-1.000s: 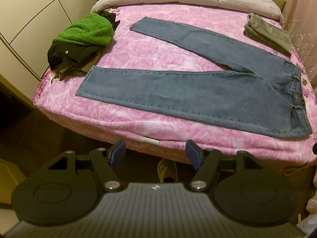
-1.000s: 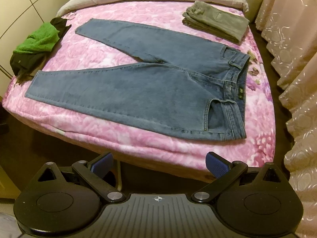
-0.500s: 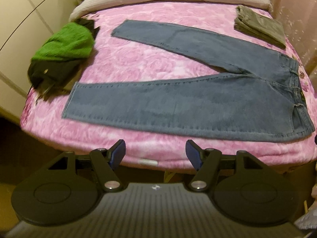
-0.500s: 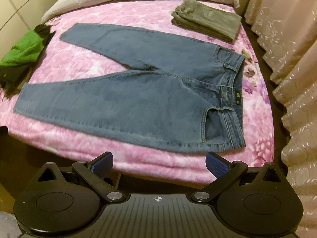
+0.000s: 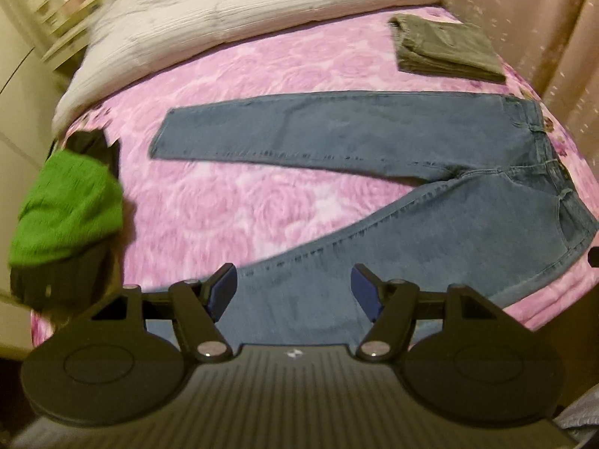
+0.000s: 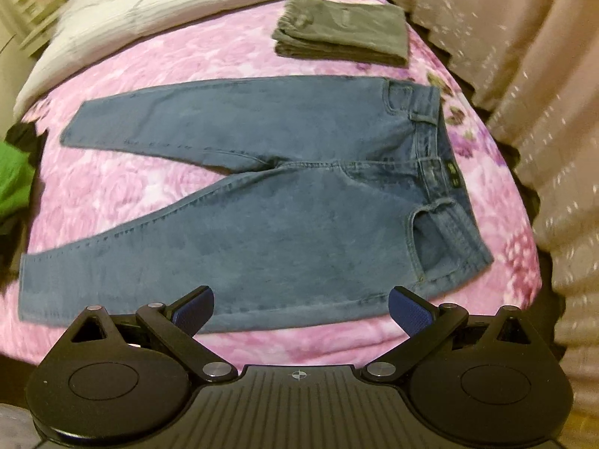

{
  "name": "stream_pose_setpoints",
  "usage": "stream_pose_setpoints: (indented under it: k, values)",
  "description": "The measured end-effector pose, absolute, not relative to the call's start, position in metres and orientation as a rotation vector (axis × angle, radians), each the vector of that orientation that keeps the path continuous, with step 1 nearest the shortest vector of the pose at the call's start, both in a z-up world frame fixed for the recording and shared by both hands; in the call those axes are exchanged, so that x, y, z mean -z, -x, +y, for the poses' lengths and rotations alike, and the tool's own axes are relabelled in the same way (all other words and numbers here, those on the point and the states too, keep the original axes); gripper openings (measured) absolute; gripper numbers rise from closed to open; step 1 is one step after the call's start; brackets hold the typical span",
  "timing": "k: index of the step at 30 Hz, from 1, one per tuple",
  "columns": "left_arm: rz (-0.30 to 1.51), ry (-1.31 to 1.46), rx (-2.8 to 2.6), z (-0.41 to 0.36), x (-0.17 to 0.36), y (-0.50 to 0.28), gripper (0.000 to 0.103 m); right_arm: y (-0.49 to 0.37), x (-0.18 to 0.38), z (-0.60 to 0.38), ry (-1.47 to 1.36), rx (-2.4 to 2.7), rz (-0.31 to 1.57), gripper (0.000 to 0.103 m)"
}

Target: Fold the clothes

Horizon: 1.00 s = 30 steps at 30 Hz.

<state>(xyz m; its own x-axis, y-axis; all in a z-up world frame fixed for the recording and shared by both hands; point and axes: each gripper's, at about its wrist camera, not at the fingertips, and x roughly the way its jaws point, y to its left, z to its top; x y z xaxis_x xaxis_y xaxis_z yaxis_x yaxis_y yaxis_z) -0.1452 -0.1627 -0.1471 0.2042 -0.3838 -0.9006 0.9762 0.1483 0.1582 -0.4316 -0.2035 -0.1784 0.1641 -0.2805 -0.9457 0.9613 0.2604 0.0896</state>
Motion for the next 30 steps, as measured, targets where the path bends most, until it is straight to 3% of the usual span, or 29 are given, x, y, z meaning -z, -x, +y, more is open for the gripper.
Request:
stream_pose_setpoints:
  k: [13,30]
  values:
    - [0.889,-0.987,1.259,-0.204,0.192,0.101,0.064,0.424,0.220,-0.196,-0.998,1.204,1.061,0.102]
    - [0.905,-0.964,1.369,-0.291,0.280,0.089,0.064,0.451,0.316,-0.312,-0.976,1.145,1.020,0.102]
